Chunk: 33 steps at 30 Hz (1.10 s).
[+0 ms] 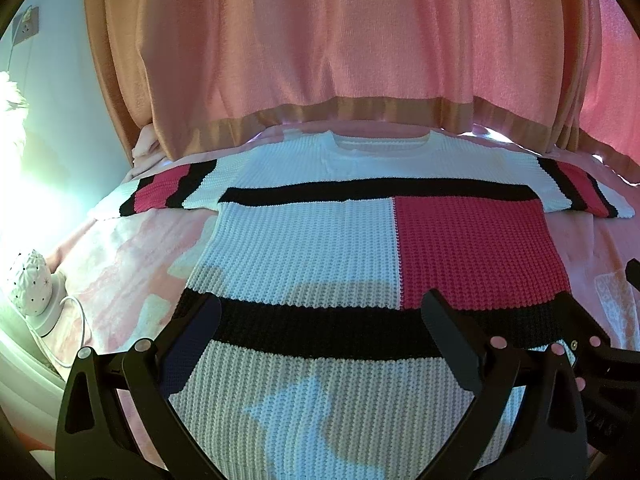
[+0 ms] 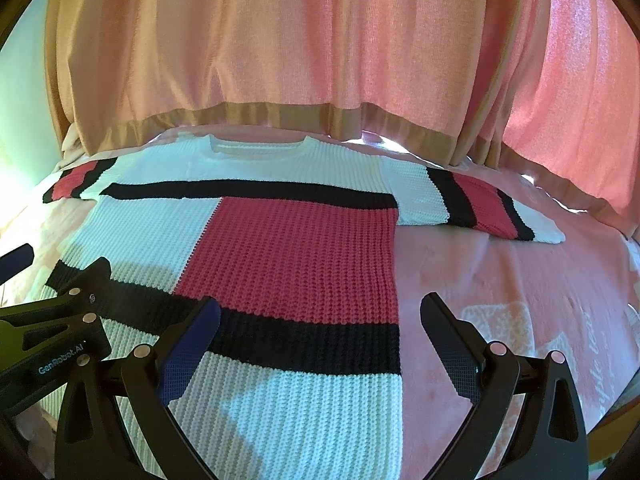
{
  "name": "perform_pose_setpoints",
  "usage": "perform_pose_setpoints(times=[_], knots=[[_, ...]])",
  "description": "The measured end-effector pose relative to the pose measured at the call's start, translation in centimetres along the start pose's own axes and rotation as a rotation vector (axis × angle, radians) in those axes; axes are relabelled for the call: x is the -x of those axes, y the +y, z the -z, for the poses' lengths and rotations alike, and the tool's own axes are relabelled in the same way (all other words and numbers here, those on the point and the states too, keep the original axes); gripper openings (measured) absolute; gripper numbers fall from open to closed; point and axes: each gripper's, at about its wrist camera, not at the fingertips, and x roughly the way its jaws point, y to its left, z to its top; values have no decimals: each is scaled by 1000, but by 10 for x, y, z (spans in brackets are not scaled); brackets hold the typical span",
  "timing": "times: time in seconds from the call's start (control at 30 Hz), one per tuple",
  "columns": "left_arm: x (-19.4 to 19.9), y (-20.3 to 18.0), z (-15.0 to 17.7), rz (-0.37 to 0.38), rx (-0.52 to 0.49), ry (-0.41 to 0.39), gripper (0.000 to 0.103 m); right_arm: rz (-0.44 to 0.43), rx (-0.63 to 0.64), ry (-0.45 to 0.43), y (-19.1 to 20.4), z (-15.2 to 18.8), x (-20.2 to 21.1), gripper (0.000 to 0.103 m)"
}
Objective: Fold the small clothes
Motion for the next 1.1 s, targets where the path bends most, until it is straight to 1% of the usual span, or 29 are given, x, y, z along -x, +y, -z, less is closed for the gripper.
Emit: perform_pose_setpoints(times=[0.73, 0.83, 0.9, 0.93, 1.0, 1.07, 1.1], knots=[[-1, 0, 0, -4, 0, 1, 98, -2, -2, -2, 0, 1, -1, 98], [-1, 1, 0, -11, -2, 4, 98, 7, 13, -7, -5, -3, -2, 98], [-1, 2, -7, -14, -8, 12, 98, 14, 2, 2, -21, -15, -3, 98], [1, 5, -15, -2, -7, 9, 98, -11, -27, 7, -36, -26, -4, 98], [4, 9, -30, 0, -11, -9, 98, -30, -79, 12, -71, -49, -8, 98], [6, 10, -49, -1, -26, -41, 98, -12, -123, 12, -116, -76, -22, 98], [5, 8, -56, -3, -34, -52, 98, 10, -140, 4, -137, -88, -29, 98]])
